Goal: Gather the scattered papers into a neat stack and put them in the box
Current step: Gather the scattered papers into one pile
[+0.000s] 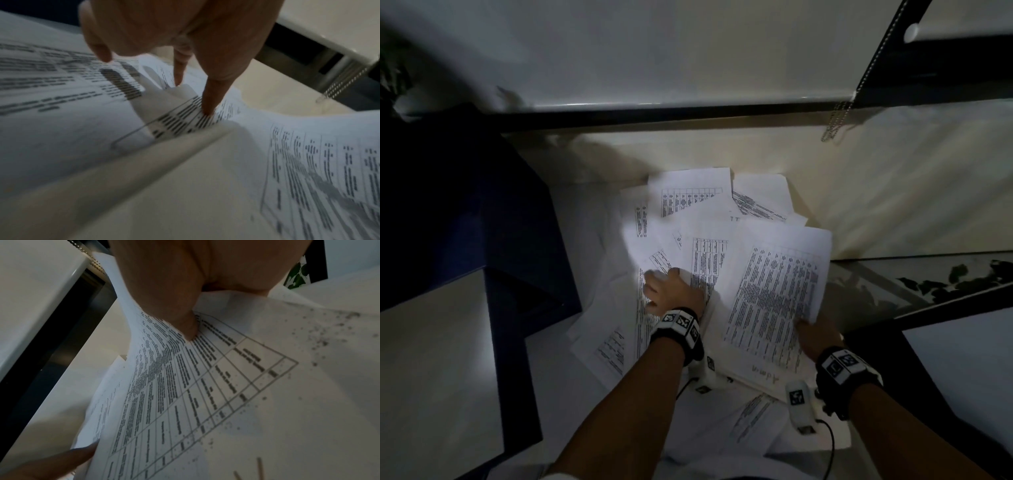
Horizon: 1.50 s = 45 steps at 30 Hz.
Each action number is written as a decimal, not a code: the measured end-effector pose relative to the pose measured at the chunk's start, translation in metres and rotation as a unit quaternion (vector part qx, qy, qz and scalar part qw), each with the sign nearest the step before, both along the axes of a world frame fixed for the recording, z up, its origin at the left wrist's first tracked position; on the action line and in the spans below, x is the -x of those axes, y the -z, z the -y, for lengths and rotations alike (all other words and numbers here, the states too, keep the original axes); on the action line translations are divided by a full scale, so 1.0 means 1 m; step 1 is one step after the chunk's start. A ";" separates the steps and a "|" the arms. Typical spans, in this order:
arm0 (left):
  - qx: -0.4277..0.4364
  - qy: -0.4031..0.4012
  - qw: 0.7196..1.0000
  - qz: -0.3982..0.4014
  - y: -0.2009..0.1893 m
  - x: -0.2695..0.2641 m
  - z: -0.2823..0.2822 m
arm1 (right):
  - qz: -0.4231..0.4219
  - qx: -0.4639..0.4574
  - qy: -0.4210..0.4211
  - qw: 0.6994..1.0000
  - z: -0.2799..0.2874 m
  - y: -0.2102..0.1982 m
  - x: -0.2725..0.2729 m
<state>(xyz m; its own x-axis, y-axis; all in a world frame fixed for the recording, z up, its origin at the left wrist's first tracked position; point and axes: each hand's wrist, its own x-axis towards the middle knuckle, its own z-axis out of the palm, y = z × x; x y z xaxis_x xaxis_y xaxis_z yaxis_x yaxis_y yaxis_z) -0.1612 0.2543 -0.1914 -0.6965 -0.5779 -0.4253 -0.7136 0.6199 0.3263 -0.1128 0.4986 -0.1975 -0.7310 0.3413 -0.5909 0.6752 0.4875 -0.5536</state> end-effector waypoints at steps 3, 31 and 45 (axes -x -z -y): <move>0.002 -0.019 1.000 0.016 0.004 -0.007 -0.006 | -0.005 0.005 0.004 1.000 0.001 0.001 -0.001; -0.066 0.068 0.876 -0.472 -0.143 0.040 0.078 | 0.004 0.043 -0.023 0.999 -0.005 -0.013 0.007; -0.166 0.213 0.962 -0.026 -0.004 0.000 0.019 | 0.002 0.210 0.129 0.969 -0.012 -0.013 0.011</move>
